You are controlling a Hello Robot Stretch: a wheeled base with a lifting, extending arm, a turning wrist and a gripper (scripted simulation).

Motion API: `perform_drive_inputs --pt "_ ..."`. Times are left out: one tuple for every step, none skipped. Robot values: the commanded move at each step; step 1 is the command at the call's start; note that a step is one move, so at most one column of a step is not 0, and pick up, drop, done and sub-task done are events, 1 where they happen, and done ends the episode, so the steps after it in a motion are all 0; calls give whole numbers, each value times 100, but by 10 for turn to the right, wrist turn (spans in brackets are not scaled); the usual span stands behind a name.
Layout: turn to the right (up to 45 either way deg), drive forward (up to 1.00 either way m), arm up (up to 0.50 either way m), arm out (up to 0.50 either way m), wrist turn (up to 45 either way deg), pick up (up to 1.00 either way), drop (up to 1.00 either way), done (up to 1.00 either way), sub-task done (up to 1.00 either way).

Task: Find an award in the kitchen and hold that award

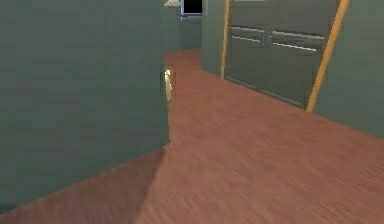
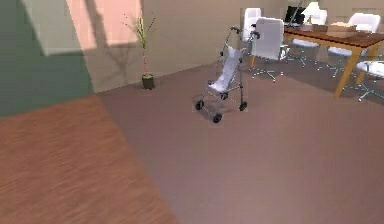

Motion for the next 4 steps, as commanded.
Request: perform_drive_inputs --pt "120 0 0 0 0 0 0 0 0" --pt "0 100 0 0 0 0 0 0 0" --pt "0 60 0 0 0 0 0 0 0" --pt "-90 0 0 0 0 0 0 0 0"
